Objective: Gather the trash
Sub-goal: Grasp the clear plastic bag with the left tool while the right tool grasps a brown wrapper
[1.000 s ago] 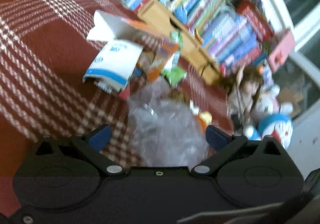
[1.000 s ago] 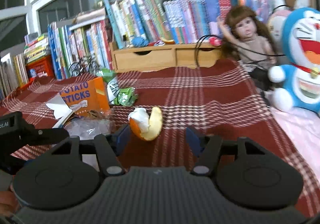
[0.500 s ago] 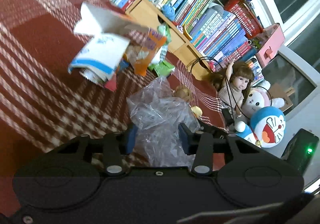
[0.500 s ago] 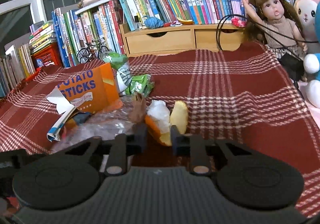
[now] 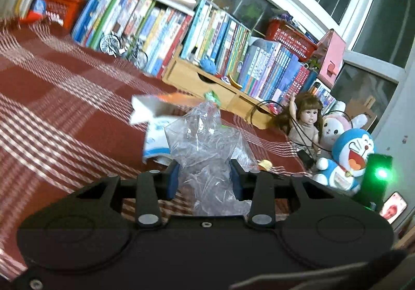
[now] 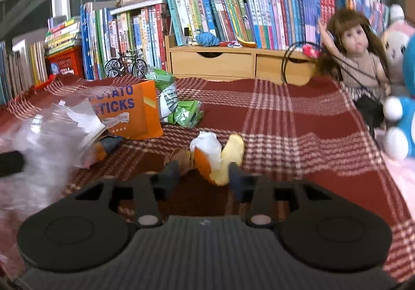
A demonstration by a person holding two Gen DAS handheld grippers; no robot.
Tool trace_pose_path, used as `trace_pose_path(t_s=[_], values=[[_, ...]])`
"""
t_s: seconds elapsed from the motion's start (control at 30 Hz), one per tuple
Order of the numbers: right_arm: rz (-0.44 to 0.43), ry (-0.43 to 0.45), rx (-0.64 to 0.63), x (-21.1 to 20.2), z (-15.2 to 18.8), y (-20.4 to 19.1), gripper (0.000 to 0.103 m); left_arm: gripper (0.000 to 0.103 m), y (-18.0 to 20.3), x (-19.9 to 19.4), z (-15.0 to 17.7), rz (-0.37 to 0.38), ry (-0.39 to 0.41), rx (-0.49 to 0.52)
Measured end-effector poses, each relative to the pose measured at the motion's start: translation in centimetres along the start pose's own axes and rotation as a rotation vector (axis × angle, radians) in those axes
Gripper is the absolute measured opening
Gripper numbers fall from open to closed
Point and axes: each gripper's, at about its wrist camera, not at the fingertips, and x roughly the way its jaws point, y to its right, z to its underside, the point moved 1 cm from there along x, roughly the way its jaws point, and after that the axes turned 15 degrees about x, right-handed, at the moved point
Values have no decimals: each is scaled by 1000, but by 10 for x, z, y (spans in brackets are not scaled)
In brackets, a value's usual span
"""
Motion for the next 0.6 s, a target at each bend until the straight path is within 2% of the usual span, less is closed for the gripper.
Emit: trace_pose_path(t_s=[0.07, 0.1, 0.13, 0.2, 0.3, 0.4, 0.6], values=[[25, -15, -21, 13, -4, -5, 62, 37, -2, -7, -2, -8, 9, 24], [31, -28, -20, 18, -5, -6, 56, 37, -3, -10, -3, -14, 10, 35], [38, -44, -14, 23, -6, -6, 38, 37, -4, -13, -3, -19, 8, 43], [51, -68, 13, 29, -6, -6, 18, 37, -6, -17, -4, -24, 9, 57], [48, -42, 28, 19, -3, -7, 10, 37, -9, -25, -6, -37, 18, 80], [48, -9, 19, 2, -2, -10, 9, 37, -10, -29, -7, -47, 22, 98], [-9, 39, 54, -40, -1, -13, 8, 37, -10, -44, -9, -52, 37, 131]])
